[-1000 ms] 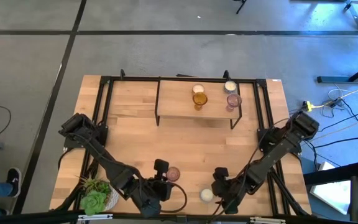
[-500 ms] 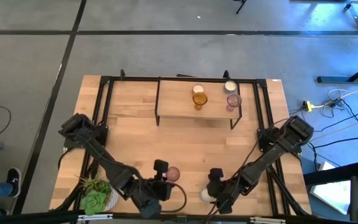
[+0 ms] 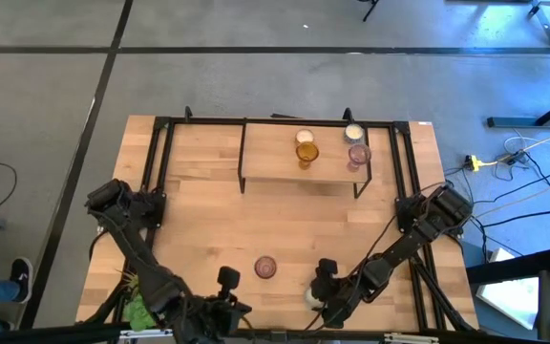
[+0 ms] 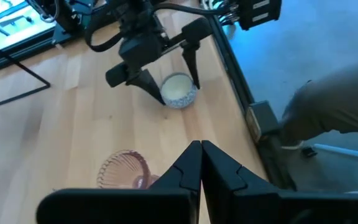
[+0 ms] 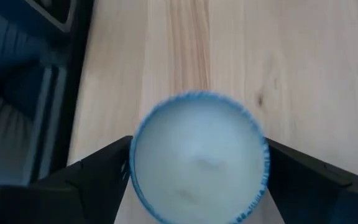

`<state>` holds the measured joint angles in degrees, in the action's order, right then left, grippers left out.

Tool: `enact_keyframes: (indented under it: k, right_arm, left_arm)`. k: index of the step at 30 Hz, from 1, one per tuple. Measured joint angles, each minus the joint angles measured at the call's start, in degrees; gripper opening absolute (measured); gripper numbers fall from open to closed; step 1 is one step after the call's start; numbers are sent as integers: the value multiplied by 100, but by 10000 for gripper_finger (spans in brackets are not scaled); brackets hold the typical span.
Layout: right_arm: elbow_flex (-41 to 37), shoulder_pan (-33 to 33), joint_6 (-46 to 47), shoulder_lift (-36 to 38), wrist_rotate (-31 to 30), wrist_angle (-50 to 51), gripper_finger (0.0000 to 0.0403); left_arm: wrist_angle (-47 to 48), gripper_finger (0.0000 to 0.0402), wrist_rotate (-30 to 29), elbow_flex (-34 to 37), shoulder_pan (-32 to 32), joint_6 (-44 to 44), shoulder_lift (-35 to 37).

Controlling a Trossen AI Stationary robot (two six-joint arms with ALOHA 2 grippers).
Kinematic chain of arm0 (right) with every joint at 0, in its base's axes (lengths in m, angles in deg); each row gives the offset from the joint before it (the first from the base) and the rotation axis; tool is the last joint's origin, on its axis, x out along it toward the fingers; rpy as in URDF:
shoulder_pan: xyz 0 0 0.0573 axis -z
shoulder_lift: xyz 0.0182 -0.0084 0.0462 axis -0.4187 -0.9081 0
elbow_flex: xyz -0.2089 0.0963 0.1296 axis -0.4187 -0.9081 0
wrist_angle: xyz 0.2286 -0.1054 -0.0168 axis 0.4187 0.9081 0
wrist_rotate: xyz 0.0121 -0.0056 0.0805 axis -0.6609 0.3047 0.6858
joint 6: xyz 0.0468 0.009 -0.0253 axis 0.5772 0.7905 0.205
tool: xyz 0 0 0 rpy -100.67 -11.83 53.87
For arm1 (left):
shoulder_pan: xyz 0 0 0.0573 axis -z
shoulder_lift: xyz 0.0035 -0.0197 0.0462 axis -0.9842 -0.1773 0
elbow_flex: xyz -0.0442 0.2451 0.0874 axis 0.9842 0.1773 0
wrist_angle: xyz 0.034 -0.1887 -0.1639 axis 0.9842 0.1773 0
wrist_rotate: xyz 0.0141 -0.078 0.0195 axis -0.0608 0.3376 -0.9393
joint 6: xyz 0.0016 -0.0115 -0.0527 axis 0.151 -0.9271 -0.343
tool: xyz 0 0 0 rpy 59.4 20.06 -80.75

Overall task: Pick & Place candle stick holders
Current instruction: Put the light blue candle on the shelf

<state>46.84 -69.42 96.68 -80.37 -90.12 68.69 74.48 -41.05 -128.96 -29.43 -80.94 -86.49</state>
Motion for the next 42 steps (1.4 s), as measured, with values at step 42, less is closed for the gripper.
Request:
enact_keyframes:
  k: [42]
  right_arm:
    - [108, -27, 646, -325, -42, -157, 292]
  left_arm:
    - [26, 2, -91, 0, 353, -116, -1]
